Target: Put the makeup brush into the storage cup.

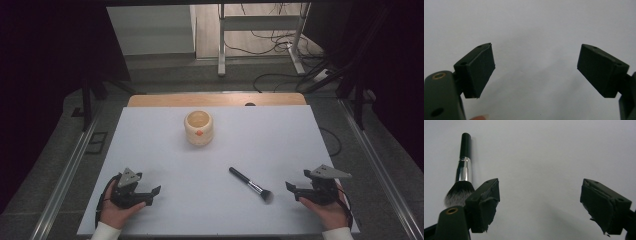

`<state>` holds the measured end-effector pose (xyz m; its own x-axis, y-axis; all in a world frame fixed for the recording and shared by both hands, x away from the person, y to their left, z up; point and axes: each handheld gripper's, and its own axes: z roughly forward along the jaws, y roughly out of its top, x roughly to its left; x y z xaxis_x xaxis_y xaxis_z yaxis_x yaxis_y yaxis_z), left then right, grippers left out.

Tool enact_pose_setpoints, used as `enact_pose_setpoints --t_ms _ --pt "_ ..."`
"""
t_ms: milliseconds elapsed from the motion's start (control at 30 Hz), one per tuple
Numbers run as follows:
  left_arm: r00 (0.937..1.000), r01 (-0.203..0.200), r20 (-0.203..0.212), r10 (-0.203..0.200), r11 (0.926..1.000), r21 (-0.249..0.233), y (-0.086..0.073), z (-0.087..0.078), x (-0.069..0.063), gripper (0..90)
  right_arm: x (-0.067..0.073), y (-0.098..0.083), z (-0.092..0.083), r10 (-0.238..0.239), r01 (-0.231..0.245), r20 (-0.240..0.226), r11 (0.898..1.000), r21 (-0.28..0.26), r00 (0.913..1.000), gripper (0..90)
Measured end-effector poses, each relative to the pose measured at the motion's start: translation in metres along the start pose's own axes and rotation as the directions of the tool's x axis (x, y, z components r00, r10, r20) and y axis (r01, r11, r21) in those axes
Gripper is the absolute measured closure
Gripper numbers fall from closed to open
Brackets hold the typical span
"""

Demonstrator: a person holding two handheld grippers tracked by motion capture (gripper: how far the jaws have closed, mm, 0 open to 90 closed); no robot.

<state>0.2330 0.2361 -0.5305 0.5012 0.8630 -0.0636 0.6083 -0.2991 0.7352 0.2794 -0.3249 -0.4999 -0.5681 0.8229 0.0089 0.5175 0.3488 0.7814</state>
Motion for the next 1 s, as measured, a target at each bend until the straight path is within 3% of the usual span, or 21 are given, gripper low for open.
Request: enact_pose_setpoints --t_ms 433,733,1000 --pt "0.9999 -0.010 0.001 0.010 0.9999 0.005 0.000 0.002 -0.003 15.5 0.004 0.002 0.001 -0.025 0.025 0.009 1.000 0.006 0.9996 17.3" --pt "0.9999 -0.012 -0.004 0.012 0.9998 0.015 -0.001 0.003 -0.002 15.5 0.004 0.004 0.003 -0.019 0.019 0.006 1.000 0.018 0.9998 17.9" --pt "0.9998 -0.017 0.004 0.017 0.9998 0.013 0.001 0.005 -0.002 15.6 0.016 0.015 0.008 -0.016 0.016 0.020 1.000 0.025 0.9997 17.9"
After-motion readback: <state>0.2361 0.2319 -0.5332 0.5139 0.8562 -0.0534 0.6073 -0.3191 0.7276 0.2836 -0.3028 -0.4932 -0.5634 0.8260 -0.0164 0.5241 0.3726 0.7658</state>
